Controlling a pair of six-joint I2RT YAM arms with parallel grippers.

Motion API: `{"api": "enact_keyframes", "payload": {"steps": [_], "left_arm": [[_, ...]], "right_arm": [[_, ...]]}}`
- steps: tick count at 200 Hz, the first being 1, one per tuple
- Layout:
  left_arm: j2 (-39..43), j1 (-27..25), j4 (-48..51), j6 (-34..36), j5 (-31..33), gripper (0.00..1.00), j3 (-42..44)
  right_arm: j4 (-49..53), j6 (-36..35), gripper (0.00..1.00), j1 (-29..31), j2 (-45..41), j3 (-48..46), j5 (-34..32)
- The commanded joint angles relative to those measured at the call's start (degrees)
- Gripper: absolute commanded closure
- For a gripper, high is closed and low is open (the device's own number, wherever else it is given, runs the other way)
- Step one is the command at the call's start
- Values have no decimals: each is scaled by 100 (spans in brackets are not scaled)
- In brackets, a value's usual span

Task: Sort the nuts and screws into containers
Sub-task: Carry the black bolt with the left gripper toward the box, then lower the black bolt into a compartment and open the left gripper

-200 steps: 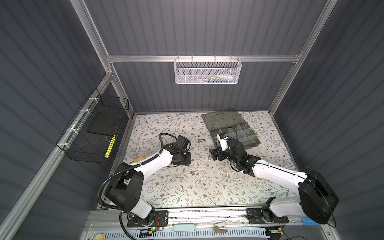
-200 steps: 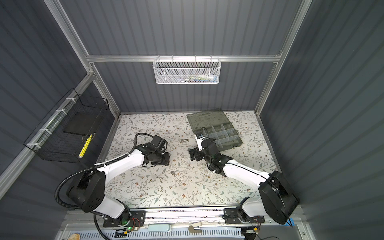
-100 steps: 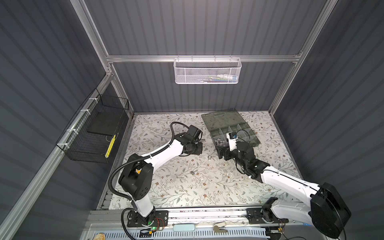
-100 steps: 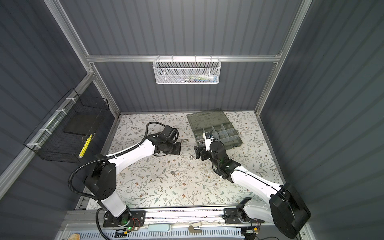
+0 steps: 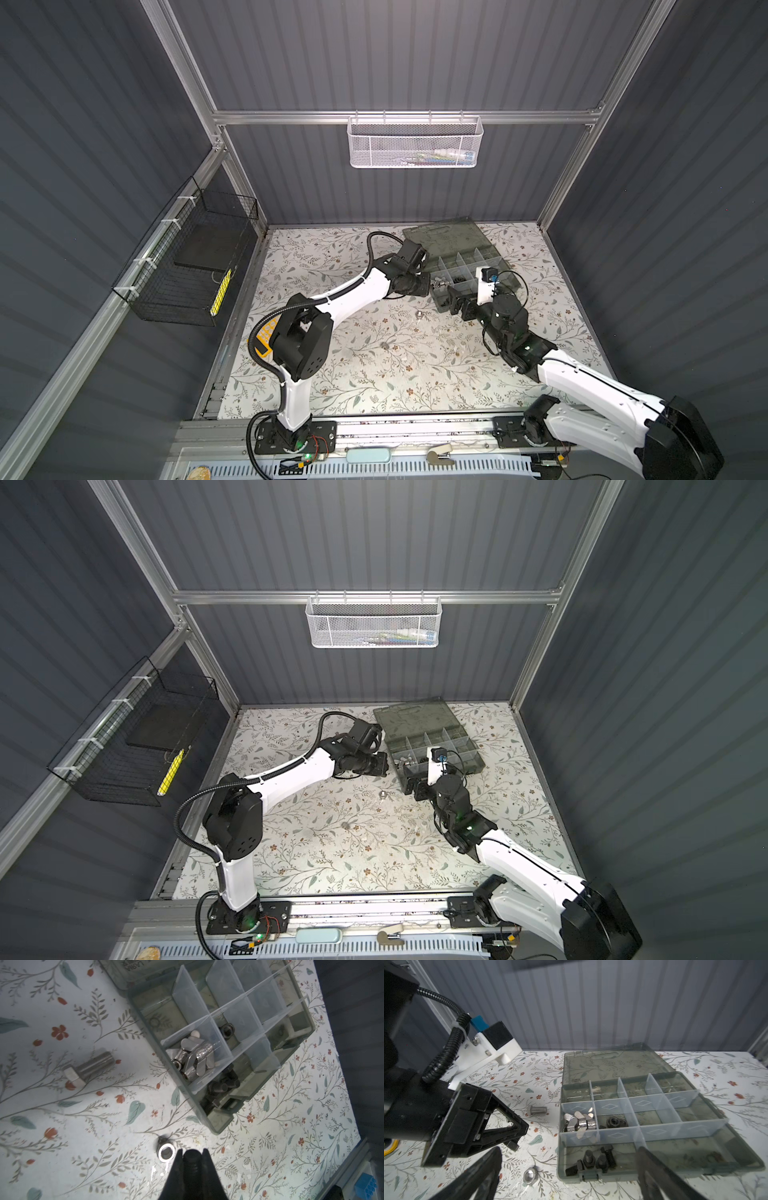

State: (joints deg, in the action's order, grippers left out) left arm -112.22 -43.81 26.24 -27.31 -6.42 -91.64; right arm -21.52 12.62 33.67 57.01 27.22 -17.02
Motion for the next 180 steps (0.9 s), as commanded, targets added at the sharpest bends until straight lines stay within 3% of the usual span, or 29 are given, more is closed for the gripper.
{"api": "enact_keyframes", "payload": {"steps": [1,74,122,165,180], "left_arm": [[-363,-183,-326,-44,-329,99,-401],[-1417,-352,-875,-161,-430,100,-1262],[-1772,-354,-980,-90,-133,99,-1429],[-1972,-348,-966,-53,-153,91,-1530],[-1935,-353,-965,-53,-158,83,-1457]], "right_arm": [[-144,198,1,-115,-63,-66,-251],[-164,268,1,-197,-154,-129,-318],[-194,389,1,-300,-143,-157,-206],[-237,433,1,-344,-94,-180,-184],[-256,443,1,-365,-94,-184,-181]]}}
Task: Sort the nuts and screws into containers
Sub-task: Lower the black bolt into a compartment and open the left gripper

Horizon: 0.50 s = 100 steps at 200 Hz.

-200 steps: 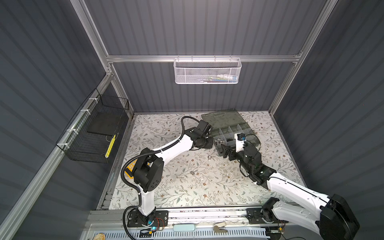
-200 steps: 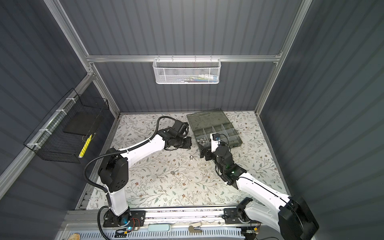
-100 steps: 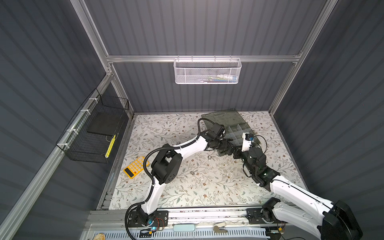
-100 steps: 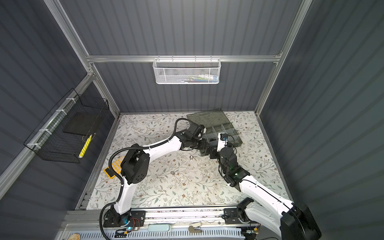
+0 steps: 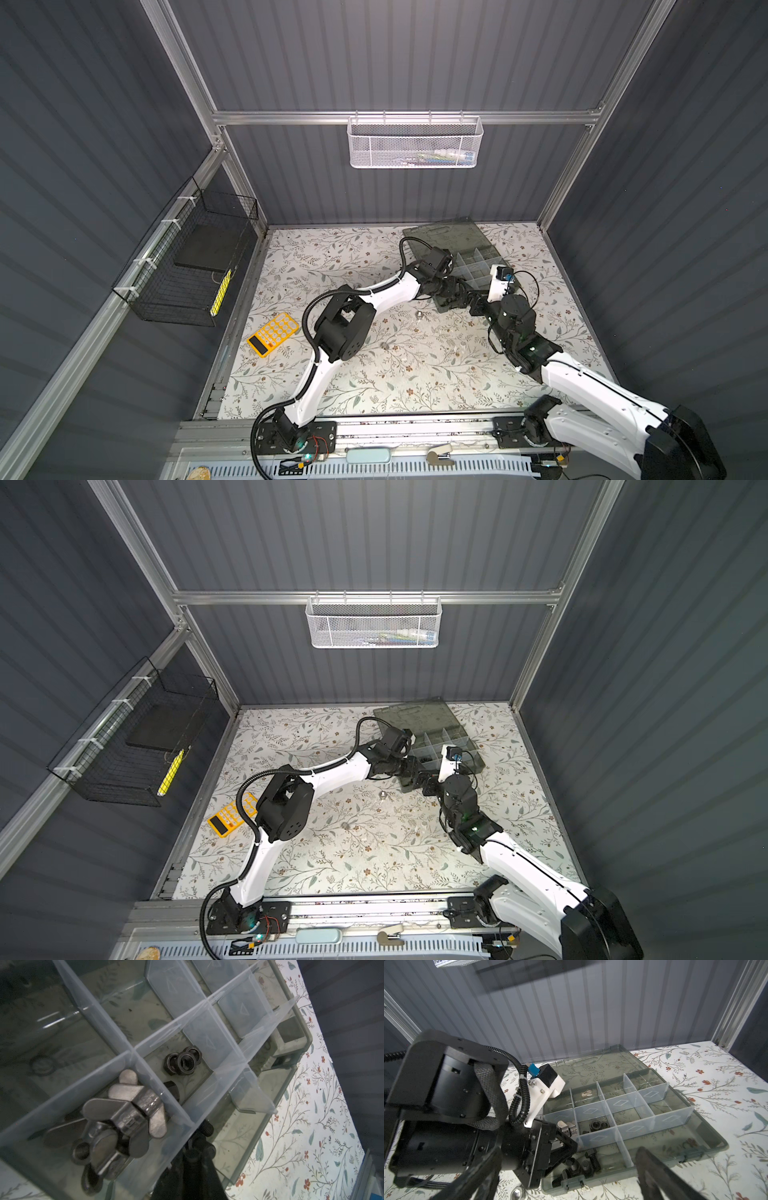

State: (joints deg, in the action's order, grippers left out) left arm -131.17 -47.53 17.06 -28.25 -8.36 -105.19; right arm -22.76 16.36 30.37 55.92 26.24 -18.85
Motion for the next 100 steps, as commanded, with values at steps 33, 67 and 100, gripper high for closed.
{"api": "enact_keyframes", "payload": {"steps": [33,67,100], "left_arm": [[39,23,28,70,21,68,-68],[159,24,141,96,44,59,-110],[395,18,243,135,120,49,-47]], "right_arm": [[-153,112,1,-62,64,-94,25],[-171,131,1,-67,95,-85,22],[-160,148,1,-75,16,-131,-76]]}}
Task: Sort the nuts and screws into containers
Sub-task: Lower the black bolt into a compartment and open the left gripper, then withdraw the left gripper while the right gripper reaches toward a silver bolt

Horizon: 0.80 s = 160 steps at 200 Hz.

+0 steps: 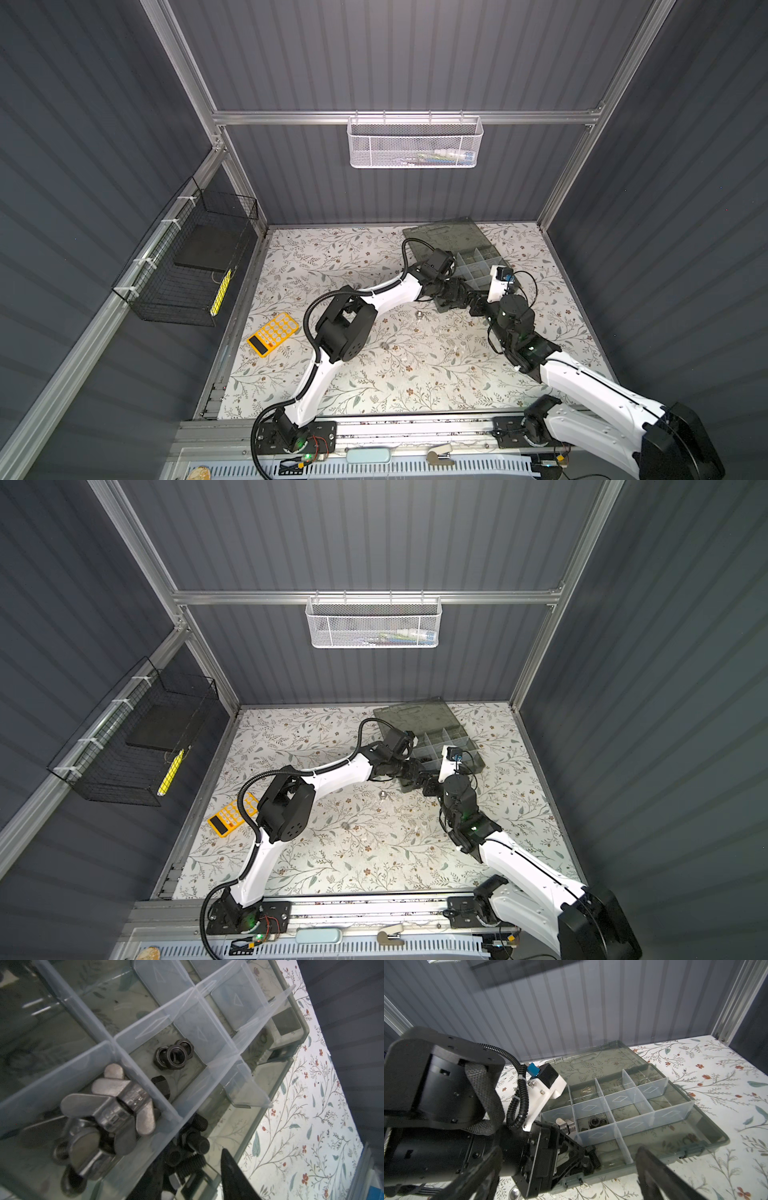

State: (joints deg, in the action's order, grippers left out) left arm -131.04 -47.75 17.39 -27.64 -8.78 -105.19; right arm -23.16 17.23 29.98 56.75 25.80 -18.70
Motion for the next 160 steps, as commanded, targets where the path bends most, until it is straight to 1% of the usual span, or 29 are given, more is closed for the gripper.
{"api": "enact_keyframes", "payload": {"steps": [1,24,64,77,103,122,142,160], "left_arm": [[389,43,211,74,168,48,-46],[589,46,248,85,243,42,95],[1017,55,316,133,378,35,419],[1174,63,381,152,427,27,511],[1518,114,581,189,501,18,679],[1893,185,649,218,607,1,960],[2336,304,728,204,709,0,1377],[2780,434,740,224,813,0,1842]], "right_arm": [[-124,61,1,-36,-72,-86,-95],[-128,78,1,-62,-144,-118,-112],[-88,105,1,-91,-234,-145,-122],[-84,152,1,-119,-265,-152,-62],[-78,236,1,-224,-324,-182,133],[-92,247,1,-279,-335,-184,296],[-85,223,1,-283,-252,-144,426],[20,150,1,-286,39,15,539]]}}
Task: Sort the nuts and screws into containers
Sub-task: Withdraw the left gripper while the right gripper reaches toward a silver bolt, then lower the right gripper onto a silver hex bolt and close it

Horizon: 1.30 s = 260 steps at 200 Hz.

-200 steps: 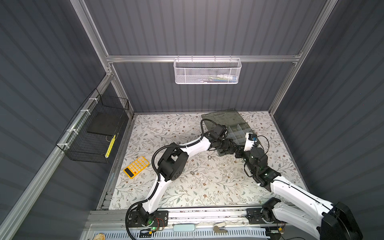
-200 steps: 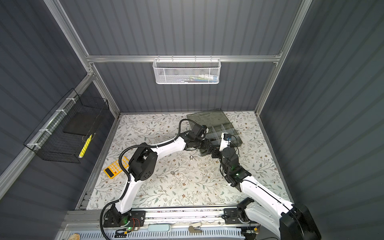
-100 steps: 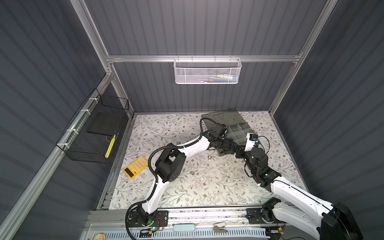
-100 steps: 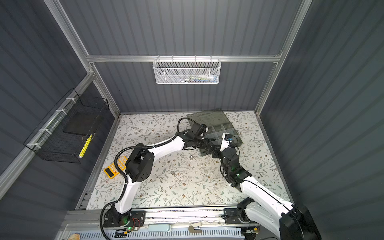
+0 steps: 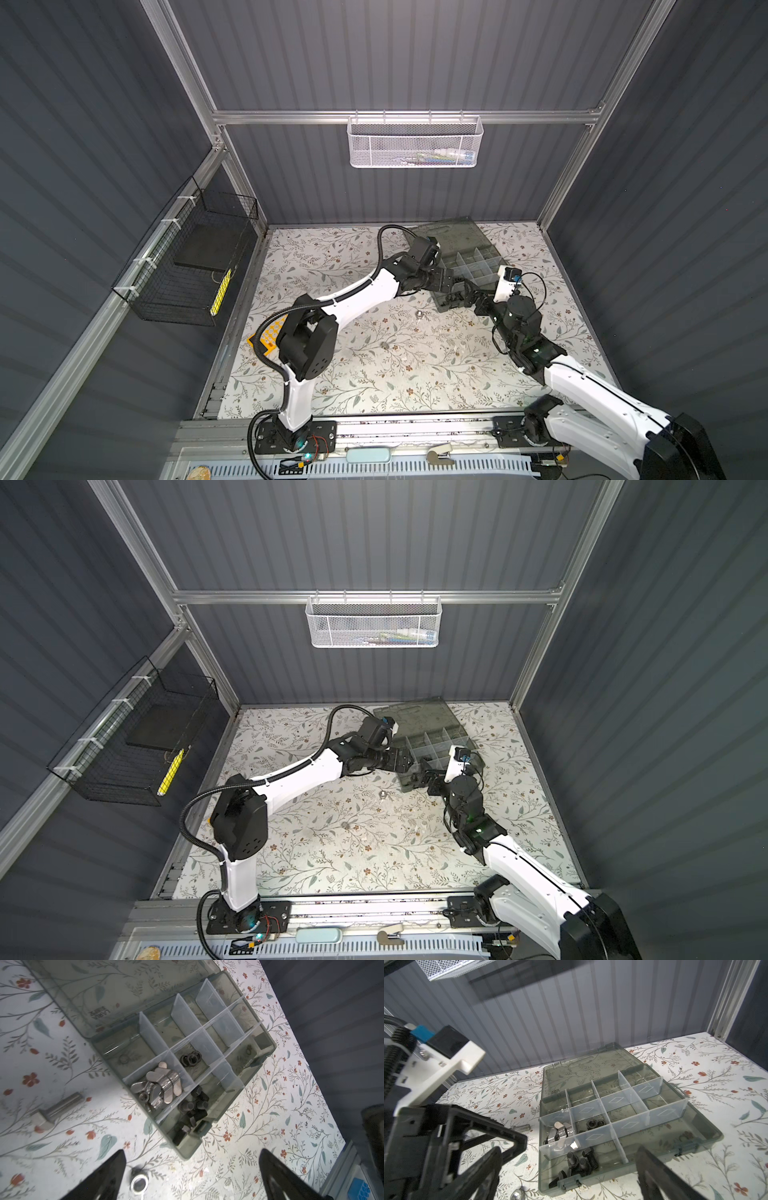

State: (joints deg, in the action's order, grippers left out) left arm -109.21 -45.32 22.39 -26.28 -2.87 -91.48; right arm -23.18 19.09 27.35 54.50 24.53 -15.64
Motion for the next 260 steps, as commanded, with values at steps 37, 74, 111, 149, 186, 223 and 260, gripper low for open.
{"api": "enact_keyframes", "payload": {"steps": [37,74,111,149,186,223,260], "left_arm": [[1679,806,-166,-244,-240,0,1848],[2616,1264,-335,-297,-417,0,2918],[3147,1906,-899,-571,-1141,0,3961],[3217,2768,-1817,-937,-2330,0,4744],[2862,2989,-2711,-1128,-2850,0,5176],[2543,3003,-3030,-775,-2786,0,5298],[2596,3007,-3192,-491,-2661,0,5465]], "right_arm": [[560,-89,1,-3,1146,764,929],[1622,-90,1,325,2463,1942,1286],[2591,-91,1,713,3614,3156,1144],[3454,51,1,1012,4687,4436,1044],[4374,253,1,1133,5889,5799,933],[4979,441,3,1123,6743,6842,735],[5447,558,4,1029,7410,7658,680]]}}
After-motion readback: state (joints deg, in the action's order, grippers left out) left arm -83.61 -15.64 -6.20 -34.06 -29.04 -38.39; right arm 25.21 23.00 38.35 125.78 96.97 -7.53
